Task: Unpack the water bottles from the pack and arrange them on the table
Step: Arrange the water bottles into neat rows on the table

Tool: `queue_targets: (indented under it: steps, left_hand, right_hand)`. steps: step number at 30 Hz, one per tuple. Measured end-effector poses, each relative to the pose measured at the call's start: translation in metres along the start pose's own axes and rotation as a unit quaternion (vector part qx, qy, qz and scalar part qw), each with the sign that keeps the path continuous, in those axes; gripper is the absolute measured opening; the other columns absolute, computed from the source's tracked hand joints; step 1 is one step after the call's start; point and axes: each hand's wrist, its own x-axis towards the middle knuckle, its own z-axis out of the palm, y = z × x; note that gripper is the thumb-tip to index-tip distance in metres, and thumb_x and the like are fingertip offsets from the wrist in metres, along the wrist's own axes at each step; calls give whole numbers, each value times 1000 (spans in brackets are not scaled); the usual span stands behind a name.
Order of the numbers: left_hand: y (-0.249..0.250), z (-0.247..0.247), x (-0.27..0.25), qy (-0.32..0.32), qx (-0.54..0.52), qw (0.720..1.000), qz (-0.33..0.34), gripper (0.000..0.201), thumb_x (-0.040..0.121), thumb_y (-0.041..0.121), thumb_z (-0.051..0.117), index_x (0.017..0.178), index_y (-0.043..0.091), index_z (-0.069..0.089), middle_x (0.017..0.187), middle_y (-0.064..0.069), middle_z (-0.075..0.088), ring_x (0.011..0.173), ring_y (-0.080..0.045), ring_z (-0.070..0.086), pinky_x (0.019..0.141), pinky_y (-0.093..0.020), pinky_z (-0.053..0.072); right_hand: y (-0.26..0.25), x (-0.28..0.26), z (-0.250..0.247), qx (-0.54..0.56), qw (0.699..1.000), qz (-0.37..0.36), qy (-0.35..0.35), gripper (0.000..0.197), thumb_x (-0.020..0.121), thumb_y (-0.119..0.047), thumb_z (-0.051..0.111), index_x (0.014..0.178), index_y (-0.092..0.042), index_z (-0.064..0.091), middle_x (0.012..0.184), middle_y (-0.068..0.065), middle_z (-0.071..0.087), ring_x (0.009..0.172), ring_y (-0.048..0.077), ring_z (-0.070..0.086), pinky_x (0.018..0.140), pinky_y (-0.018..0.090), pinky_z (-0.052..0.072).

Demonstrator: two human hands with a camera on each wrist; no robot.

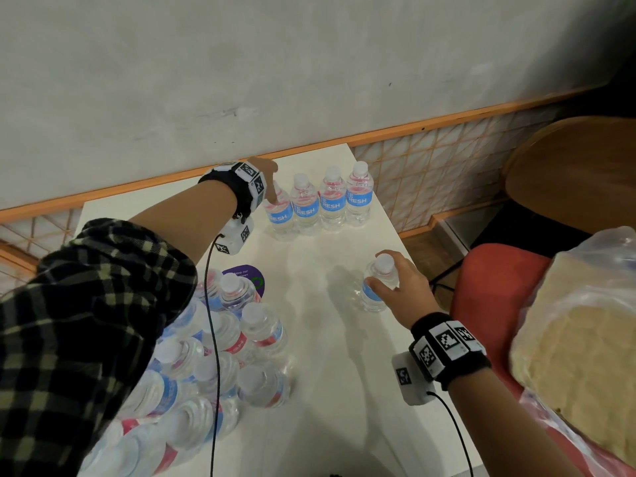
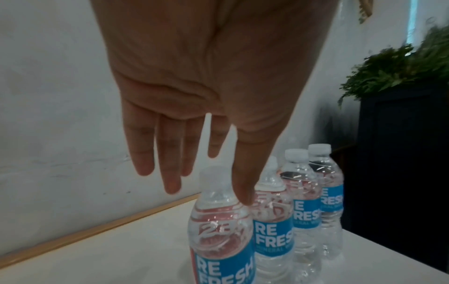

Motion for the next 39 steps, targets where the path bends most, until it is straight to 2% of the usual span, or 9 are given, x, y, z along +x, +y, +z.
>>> queue_targets:
  steps: [6,11,16,19,21,26,29,35,39]
  left_hand:
    - [43,-29,-67,-3,-12,994,106,33,84,31,67,106,7,64,106,-9,65,98,-27,60,80,-32,45]
    - [65,-6,-126,-179,-1,961,212,33,81,45,69,87,13,62,72,3,58,61,-10,48,54,-19,36]
    - [62,27,-158,-259,91,941,197,50,70,55,73,90,10,63,71,2,59,65,-16,51,59,-22,39]
    - [60,27,-169,-289,153,926,190,52,72,42,77,105,9,55,82,1,55,74,-18,50,57,-23,35]
    - [62,24,-169,-299,140,922,201,41,73,27,78,99,13,51,71,2,55,69,-17,52,55,-22,36]
    - [58,26,-160,-195,-1,967,165,25,71,28,73,84,13,59,59,2,64,69,-19,69,61,-24,49]
    - [60,26,-150,-142,-79,981,109,24,79,28,68,88,7,61,57,2,64,54,-14,64,57,-21,48]
    - [60,9,-120,-85,-68,987,116,29,79,10,67,107,11,63,94,-3,59,78,-18,54,64,-22,42]
    - [56,8,-107,-44,-73,988,129,29,79,-9,51,97,10,65,108,-12,63,89,-26,55,73,-26,40]
  right_hand:
    - [0,1,-1,-10,1000,-3,-6,42,82,-29,68,121,-24,51,114,2,59,104,19,54,92,30,43]
    - [2,2,0,-9,1000,-5,-9,43,83,-29,68,122,-23,50,115,4,59,105,21,54,92,31,43]
    - [3,2,0,-10,1000,-6,-12,43,83,-30,67,122,-24,50,115,2,59,105,19,54,90,27,40]
    - [3,1,0,-12,1000,-7,-12,43,83,-29,67,122,-24,50,115,1,59,105,18,53,90,26,40]
    - [3,2,1,-13,1000,-7,-13,42,83,-30,67,122,-24,50,114,2,59,104,18,54,89,26,40]
    - [3,3,2,-10,1000,-8,-10,40,82,-29,67,119,-24,51,112,1,59,103,18,55,88,27,40]
    - [3,2,1,-10,1000,-9,-10,39,82,-29,67,118,-24,51,110,1,60,102,18,55,87,26,40]
    - [2,2,1,-9,1000,-4,-12,39,82,-29,67,118,-25,51,111,1,59,102,18,54,88,27,40]
    - [1,1,1,-5,1000,-4,-10,39,82,-28,68,117,-25,51,111,1,59,102,18,54,88,27,41]
